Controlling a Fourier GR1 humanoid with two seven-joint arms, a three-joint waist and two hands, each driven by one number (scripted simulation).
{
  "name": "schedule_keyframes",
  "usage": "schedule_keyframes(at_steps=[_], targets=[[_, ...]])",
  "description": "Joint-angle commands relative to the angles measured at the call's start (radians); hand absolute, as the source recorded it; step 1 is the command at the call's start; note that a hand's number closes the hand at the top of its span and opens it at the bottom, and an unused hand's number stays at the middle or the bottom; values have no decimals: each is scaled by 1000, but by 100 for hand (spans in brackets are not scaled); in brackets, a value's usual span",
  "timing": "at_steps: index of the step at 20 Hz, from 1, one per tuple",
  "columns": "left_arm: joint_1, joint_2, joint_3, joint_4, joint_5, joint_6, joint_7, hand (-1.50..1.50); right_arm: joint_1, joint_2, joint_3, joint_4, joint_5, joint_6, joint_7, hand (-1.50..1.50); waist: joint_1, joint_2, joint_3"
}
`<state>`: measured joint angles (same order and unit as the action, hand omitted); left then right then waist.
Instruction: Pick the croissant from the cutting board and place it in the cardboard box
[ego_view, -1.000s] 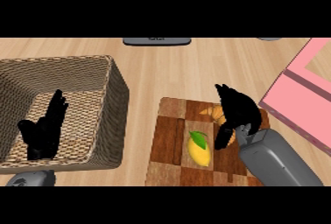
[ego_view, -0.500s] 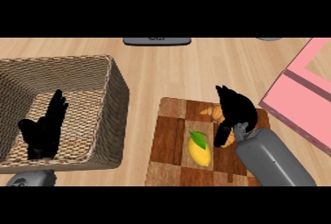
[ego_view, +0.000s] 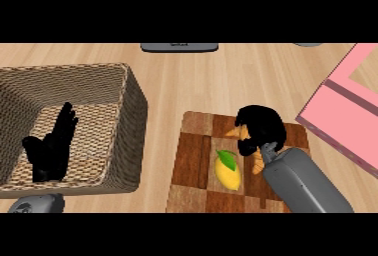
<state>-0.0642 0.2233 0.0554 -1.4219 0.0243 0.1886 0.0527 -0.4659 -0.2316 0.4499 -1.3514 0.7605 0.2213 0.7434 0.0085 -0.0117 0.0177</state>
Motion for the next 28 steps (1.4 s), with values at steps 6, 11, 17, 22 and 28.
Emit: schedule_keyframes(at_steps=[6, 11, 17, 22, 28], targets=[[-3, -25, 6, 47, 17, -14, 16, 0, 206, 40, 81, -200, 113, -40, 133, 150, -27, 7, -18], [8, -32, -2, 32, 3, -6, 35, 0, 382, 36, 182, -494, 181, 6, 300, 150, -32, 6, -19], [-1, -44, -2, 42, -14, 4, 23, 0, 406, 31, 274, -641, 324, 33, 342, 150, -22, 8, -19], [-9, -26, 36, 114, 12, -21, -39, 0, 374, -4, 220, -898, 321, 203, 385, 150, -28, 10, -20], [32, -56, 3, 67, -15, -1, -39, 0, 320, 41, 188, -1131, 424, 295, 448, 150, -34, 6, -21]])
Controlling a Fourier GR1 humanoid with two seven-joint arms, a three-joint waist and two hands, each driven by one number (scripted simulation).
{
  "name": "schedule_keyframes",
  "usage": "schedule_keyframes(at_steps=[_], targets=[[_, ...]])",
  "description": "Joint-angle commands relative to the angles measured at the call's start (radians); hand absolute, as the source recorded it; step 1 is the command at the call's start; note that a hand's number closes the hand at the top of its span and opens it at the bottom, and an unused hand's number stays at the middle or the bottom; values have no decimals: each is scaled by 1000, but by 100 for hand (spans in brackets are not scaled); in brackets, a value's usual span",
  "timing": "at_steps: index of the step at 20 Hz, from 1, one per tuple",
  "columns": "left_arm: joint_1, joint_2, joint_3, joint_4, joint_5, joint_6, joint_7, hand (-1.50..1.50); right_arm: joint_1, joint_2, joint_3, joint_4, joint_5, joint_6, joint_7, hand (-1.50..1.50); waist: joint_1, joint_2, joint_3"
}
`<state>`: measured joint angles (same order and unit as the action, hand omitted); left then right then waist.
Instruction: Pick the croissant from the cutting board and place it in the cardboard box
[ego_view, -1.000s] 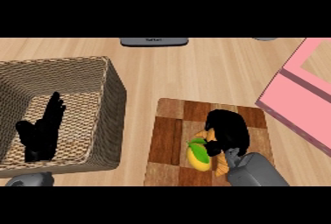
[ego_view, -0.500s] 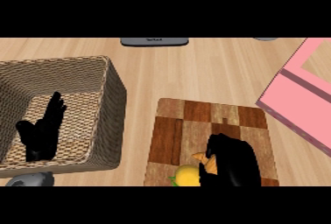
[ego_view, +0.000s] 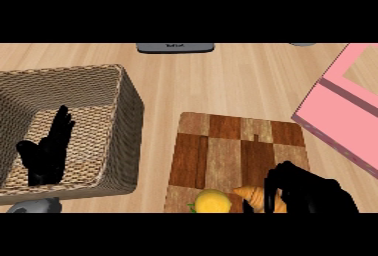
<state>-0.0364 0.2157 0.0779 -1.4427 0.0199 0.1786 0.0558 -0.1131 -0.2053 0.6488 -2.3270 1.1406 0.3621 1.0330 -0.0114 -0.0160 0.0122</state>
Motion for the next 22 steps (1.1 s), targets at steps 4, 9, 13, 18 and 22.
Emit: schedule_keyframes(at_steps=[4, 9, 13, 18, 22], targets=[[4, -51, -16, 62, -12, 22, -14, 0, -114, 34, -174, -195, -9, 243, 132, 150, -8, 13, -15], [-5, -32, -15, 26, -11, 13, 29, 0, -180, -14, -342, -156, -15, 343, 63, 150, -4, 13, -14], [-25, -39, -22, 17, -8, 7, 49, 0, -256, -9, -516, -118, -65, 354, -36, 150, 5, 14, -13], [33, -63, -25, 27, -9, 4, -16, 0, -280, -45, -812, -1, -181, 303, -233, 150, 6, 16, -12], [-19, -35, -1, 50, 5, -19, 12, 0, -368, -119, -979, 164, -266, 287, -324, 150, 9, 17, -12]])
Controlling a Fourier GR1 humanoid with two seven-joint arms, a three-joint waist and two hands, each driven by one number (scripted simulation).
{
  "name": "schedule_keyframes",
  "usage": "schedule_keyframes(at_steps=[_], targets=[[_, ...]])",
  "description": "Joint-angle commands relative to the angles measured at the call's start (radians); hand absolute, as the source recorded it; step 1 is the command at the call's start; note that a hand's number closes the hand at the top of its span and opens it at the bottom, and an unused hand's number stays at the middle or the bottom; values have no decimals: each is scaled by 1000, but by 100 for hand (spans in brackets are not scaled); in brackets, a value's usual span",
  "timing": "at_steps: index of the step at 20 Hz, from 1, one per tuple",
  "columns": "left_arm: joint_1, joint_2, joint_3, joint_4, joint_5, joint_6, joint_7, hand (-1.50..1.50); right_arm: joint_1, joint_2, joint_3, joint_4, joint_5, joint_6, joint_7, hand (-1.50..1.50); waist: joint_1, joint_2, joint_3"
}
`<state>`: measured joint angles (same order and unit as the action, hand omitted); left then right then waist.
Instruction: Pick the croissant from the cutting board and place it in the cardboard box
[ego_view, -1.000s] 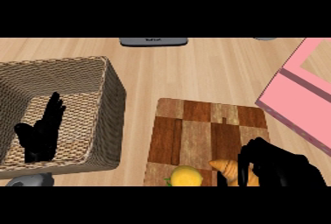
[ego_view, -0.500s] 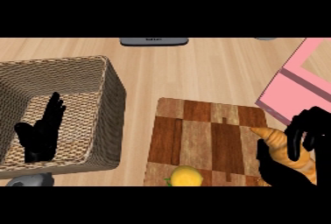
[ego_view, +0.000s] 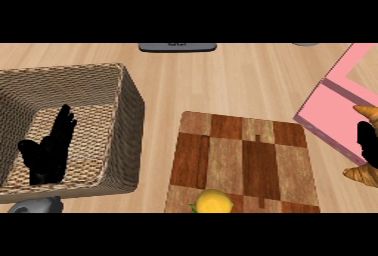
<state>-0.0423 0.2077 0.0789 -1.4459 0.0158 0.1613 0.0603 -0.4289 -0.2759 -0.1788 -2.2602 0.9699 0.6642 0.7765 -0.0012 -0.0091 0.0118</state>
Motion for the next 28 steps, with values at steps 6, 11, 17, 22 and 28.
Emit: schedule_keyframes(at_steps=[6, 11, 17, 22, 28], targets=[[-42, -32, -15, 61, -8, 7, 18, 0, 45, -124, -214, 379, -76, -243, -341, 150, 4, 14, -11], [-65, -80, -55, 68, -60, 66, 26, 0, -2, -186, -169, 589, 11, -328, -415, 150, 8, 15, -11], [-52, -66, -22, 132, -39, 28, -40, 0, -56, -150, -289, 932, -71, -470, -494, -150, 15, 20, -11], [-15, -61, -14, 93, -27, 11, -43, 0, -78, -173, -388, 1015, -236, -483, -644, -150, 5, 12, -11], [-61, -91, -35, 59, -59, 59, 48, 0, -104, -79, -472, 1028, -436, -529, -817, -150, -7, 10, -10]])
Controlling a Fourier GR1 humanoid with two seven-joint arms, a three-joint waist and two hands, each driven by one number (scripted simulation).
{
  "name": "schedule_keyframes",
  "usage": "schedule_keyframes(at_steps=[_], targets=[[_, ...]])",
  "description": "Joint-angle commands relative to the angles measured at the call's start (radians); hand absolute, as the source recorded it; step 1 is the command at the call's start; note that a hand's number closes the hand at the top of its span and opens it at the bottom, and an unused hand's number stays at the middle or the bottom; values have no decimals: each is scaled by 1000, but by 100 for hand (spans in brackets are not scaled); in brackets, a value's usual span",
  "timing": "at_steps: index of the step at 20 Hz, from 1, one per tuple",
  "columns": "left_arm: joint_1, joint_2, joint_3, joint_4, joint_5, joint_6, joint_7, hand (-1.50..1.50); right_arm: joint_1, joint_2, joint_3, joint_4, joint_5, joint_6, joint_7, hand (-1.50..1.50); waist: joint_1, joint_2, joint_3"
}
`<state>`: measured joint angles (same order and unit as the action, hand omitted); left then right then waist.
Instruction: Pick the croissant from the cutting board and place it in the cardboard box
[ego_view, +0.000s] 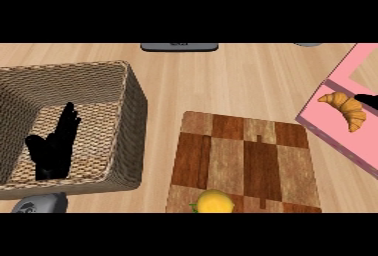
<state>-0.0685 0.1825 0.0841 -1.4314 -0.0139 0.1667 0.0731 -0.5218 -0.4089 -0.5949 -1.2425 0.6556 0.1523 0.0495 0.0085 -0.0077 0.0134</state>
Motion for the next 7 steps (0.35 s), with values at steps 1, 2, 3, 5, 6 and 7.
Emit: schedule_keyframes(at_steps=[1, 2, 3, 5, 6, 7], targets=[[-11, -50, -14, 47, -3, 26, 6, 0, 16, 23, -103, -3, -177, 24, -107, -150, -23, 7, -12], [31, -49, -30, 30, -32, 35, -17, 0, 11, 2, -151, 43, -225, 30, -141, -150, -17, 8, -12], [9, -4, 5, 32, 16, -22, 28, 0, -21, 23, -151, 42, -242, 26, -99, -150, -12, 8, -12], [36, -30, -5, 5, 6, -8, 12, 0, 5, -6, -192, -6, -307, 70, -73, -150, -15, 5, -13], [13, -49, 3, 90, -6, 4, -52, 0, 26, -25, -232, 44, -333, 72, -103, -150, -21, 8, -13], [19, -47, -20, 40, -29, 9, -6, 0, 15, -51, -249, 77, -355, 75, -114, -150, -14, 8, -13]])
